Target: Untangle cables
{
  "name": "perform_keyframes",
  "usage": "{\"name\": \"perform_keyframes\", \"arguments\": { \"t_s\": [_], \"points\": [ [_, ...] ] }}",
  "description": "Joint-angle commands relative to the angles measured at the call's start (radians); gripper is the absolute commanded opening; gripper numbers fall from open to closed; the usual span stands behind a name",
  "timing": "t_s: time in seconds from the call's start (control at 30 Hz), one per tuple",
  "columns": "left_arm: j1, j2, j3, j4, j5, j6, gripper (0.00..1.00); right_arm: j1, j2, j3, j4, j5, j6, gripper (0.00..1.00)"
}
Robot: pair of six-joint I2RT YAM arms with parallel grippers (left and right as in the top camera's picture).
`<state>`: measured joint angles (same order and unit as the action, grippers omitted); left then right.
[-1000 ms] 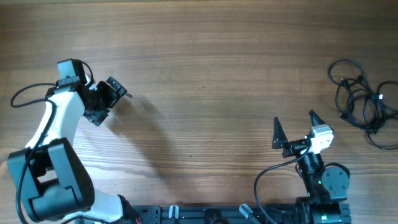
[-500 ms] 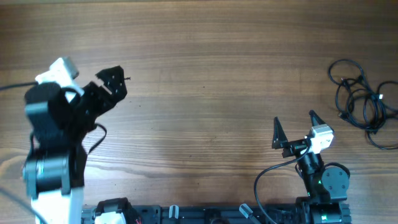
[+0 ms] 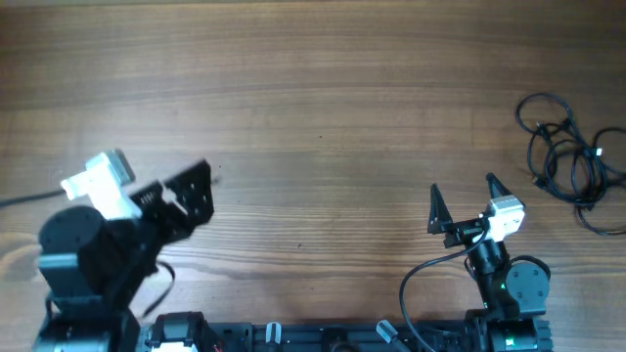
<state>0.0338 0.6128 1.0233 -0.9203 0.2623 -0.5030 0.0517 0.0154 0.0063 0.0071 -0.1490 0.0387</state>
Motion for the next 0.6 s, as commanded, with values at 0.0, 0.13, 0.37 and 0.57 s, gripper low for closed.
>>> {"name": "perform_keyframes", "arguments": {
  "t_s": [0.0,0.13,0.37,0.57],
  "points": [
    [-0.012,-0.103,-0.114,-0.062,-0.002,0.001,1.0,0.005,-0.012,-0.001,0.003,-0.001,-0.012,1.0],
    [-0.012,-0.293,-0.303,-0.062,-0.002,0.0,1.0,0.005,-0.012,-0.001,0.003,-0.001,-0.012,1.0],
    [-0.012,-0.584,-0.48,0.14,-0.021,-0.002,1.0,0.005,-0.012,-0.001,0.003,-0.001,-0.012,1.0],
    [-0.011,-0.609,-0.586,0.649,-0.021,0.002,1.0,0.005,-0.012,-0.001,0.003,-0.001,-0.012,1.0]
  ]
}}
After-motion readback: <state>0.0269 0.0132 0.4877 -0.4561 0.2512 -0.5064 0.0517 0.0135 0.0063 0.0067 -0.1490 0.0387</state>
